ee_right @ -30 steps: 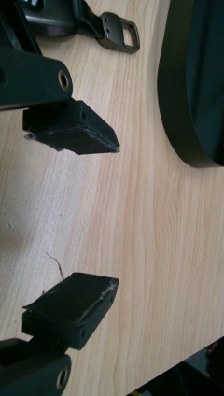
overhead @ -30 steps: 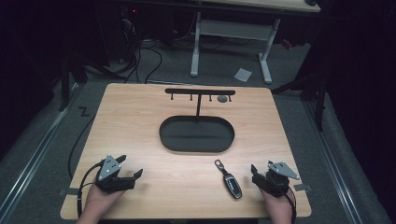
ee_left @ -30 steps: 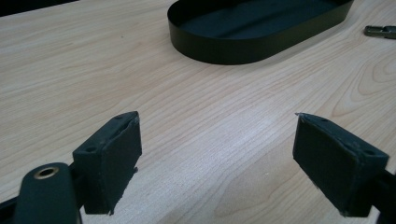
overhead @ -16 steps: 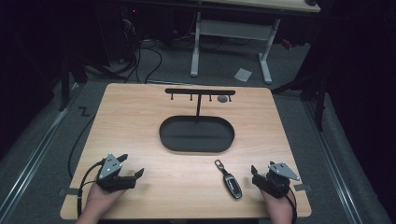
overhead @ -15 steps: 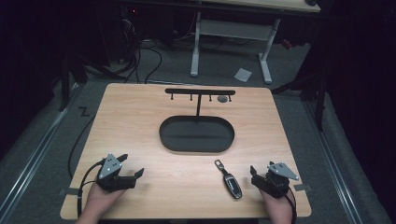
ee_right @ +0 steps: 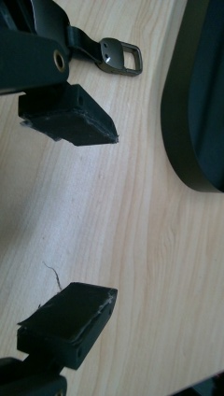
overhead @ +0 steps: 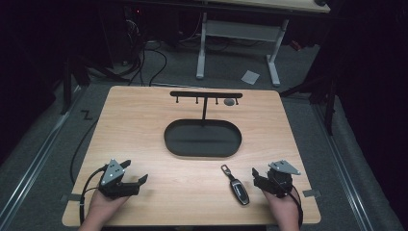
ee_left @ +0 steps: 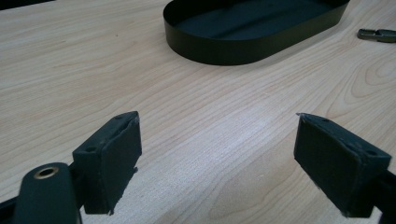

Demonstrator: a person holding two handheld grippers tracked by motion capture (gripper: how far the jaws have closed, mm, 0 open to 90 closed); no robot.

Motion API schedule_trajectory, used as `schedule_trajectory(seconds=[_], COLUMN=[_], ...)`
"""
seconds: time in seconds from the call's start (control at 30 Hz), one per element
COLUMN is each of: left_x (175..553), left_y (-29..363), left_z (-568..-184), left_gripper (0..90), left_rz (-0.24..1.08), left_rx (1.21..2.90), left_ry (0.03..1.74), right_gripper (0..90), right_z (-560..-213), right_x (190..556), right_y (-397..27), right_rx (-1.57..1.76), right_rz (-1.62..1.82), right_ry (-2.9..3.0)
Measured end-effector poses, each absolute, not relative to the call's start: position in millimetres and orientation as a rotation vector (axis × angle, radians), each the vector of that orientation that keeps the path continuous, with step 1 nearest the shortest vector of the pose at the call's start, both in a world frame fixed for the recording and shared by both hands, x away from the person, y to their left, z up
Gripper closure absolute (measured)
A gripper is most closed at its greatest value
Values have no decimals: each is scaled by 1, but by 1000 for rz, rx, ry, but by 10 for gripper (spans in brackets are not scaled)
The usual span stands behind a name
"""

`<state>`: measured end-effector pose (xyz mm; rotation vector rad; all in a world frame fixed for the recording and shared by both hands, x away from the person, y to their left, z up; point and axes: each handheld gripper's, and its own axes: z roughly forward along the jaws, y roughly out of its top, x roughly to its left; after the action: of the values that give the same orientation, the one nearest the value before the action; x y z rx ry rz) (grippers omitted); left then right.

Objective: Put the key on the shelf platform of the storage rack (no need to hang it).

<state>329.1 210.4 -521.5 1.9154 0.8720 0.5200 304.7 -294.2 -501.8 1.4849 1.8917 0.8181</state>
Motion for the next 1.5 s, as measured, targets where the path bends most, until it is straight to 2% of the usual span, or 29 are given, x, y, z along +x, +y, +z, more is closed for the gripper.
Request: schedule_trajectory(seconds=[0.47,1.03,1.5], left_x=[330,330,330], left_y=[214,211,210], left_z=[-518,-518,-518], left_gripper=[158,158,158], left_rz=[514,513,508], left_rx=[1899,1900,1911], left_ry=[860,849,842], right_gripper=[223,181,180], right_z=[-501,-488,-511], right_x=[301,277,264], right_y=[-285,-247,-225], right_rx=[1525,1401,1374], right_rz=[731,863,865], right_ry=[1981,2033,2149])
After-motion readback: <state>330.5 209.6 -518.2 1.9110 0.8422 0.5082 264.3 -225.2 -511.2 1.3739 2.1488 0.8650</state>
